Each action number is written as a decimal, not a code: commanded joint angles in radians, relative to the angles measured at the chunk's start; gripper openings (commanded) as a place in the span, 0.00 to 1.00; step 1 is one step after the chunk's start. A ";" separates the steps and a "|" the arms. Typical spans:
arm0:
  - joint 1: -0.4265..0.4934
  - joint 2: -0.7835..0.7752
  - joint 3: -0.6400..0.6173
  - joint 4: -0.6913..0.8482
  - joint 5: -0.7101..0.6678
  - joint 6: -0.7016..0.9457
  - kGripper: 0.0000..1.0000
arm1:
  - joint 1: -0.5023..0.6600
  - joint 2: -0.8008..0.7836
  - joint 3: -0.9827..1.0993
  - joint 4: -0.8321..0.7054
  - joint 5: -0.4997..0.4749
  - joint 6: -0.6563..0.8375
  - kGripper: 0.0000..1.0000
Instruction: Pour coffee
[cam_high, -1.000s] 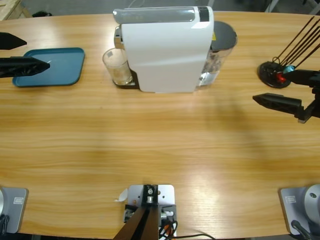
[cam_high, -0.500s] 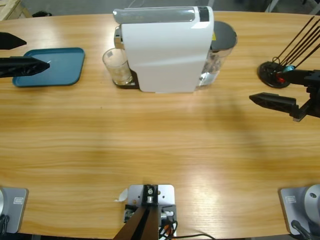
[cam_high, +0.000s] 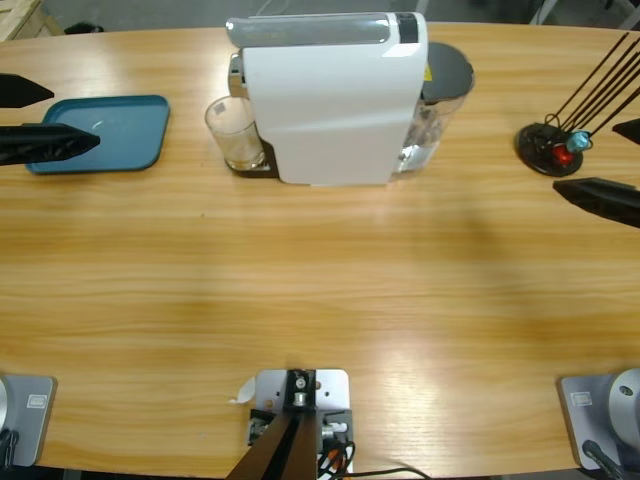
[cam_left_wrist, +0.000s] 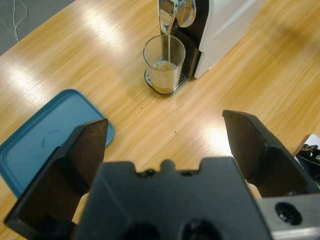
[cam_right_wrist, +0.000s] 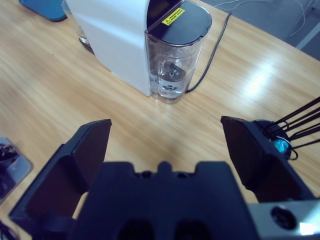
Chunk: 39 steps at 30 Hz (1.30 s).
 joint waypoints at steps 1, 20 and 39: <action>0.006 -0.043 0.039 0.011 0.012 -0.013 1.00 | 0.005 0.032 -0.077 0.162 0.017 0.002 1.00; 0.006 -0.043 0.043 0.011 0.013 -0.015 1.00 | 0.004 0.066 -0.073 0.143 0.031 0.011 1.00; 0.006 -0.057 0.050 0.011 0.013 -0.015 1.00 | 0.005 0.070 -0.072 0.142 0.035 0.005 1.00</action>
